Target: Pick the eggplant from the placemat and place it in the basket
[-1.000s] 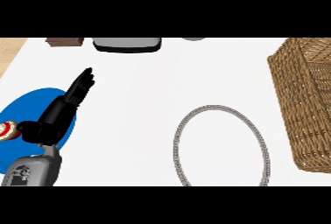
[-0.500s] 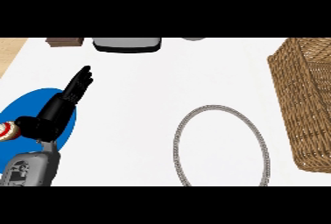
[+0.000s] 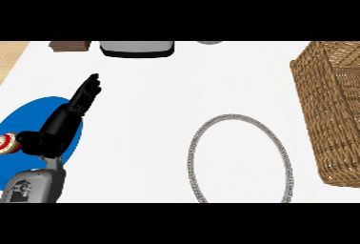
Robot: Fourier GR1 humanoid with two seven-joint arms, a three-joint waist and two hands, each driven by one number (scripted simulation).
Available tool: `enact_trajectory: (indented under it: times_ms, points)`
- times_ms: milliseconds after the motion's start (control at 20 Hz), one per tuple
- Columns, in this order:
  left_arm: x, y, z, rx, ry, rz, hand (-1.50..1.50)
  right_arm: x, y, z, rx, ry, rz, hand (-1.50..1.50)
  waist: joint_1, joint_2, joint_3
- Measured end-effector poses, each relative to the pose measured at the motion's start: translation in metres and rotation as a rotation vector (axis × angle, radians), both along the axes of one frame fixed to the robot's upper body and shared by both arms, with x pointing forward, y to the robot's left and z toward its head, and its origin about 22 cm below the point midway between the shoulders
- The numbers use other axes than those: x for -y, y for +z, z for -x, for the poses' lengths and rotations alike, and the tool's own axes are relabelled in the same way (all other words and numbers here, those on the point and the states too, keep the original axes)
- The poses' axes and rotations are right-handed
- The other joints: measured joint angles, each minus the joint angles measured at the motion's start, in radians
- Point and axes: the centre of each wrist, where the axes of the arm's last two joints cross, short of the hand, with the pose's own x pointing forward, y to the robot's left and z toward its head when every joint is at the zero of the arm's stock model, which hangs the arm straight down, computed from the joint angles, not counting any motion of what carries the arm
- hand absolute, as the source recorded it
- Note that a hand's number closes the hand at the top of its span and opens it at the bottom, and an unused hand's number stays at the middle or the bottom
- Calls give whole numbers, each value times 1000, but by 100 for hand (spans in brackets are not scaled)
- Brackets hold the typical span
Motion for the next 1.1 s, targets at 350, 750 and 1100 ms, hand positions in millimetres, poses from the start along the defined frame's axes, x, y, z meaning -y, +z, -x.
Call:
enact_trajectory:
  times_ms: [350,750,1100]
  points:
    - [1,0,3,1,2,6,0,26,-38,-22,62,-33,38,150,-1,0,0]
    - [-2,-1,3,5,-5,-2,0,49,-56,-43,152,-107,-44,-150,1,1,0]
    - [4,-5,1,2,-6,5,0,59,-55,-58,189,-80,-26,-150,0,1,0]
